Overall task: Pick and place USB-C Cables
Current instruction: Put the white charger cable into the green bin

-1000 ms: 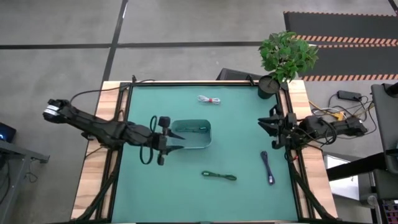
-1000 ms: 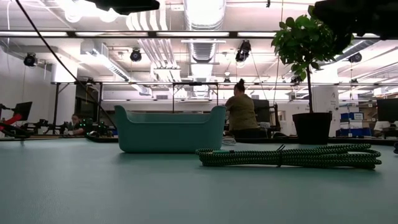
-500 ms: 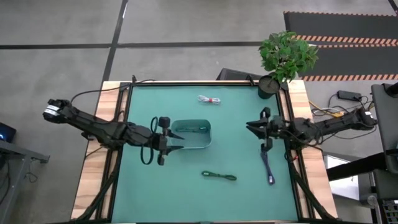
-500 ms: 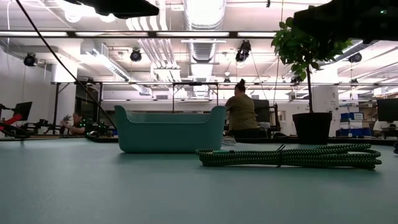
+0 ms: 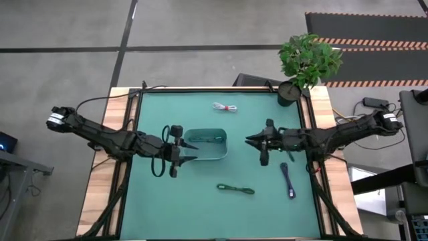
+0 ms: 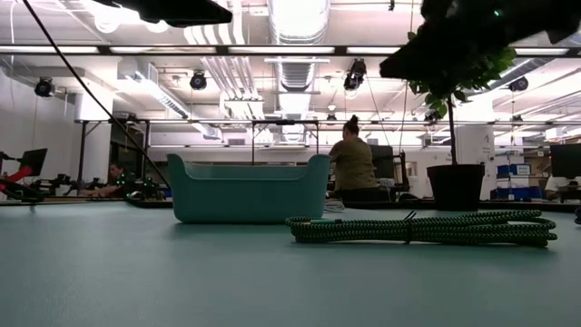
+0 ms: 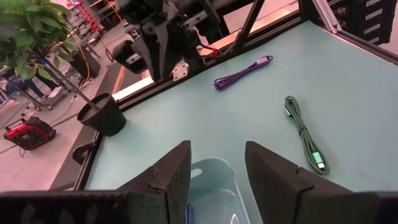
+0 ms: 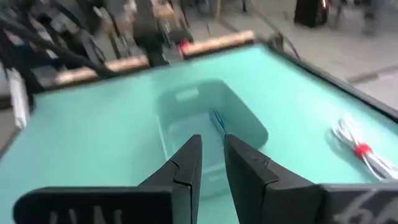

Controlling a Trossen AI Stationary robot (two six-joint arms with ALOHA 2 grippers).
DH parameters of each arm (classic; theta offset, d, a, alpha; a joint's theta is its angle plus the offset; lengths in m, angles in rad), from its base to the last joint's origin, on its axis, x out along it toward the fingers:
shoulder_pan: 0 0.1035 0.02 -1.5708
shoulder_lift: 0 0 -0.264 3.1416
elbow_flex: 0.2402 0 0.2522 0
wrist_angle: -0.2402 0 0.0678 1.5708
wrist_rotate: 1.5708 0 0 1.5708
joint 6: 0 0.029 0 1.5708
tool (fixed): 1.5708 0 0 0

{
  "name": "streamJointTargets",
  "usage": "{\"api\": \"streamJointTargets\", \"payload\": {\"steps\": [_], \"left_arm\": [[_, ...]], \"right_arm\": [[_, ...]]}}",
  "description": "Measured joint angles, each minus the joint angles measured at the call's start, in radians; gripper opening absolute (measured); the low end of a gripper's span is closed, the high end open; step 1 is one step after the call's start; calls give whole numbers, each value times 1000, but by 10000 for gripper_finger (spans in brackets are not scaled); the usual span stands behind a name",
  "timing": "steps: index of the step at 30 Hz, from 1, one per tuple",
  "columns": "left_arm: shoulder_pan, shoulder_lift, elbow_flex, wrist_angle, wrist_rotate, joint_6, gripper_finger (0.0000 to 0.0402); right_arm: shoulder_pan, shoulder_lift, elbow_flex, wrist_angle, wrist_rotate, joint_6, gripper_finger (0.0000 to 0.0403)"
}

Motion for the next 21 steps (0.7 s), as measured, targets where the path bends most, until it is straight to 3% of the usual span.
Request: {"api": "streamJointTargets", "payload": {"steps": [9, 21], "left_arm": [[0, -17, 0, -46, 0, -61, 137], [0, -7, -10, -47, 0, -194, 137]], "right_arm": [[0, 150, 282, -307, 27, -14, 58], [-48, 266, 472, -400, 25, -187, 58]]}}
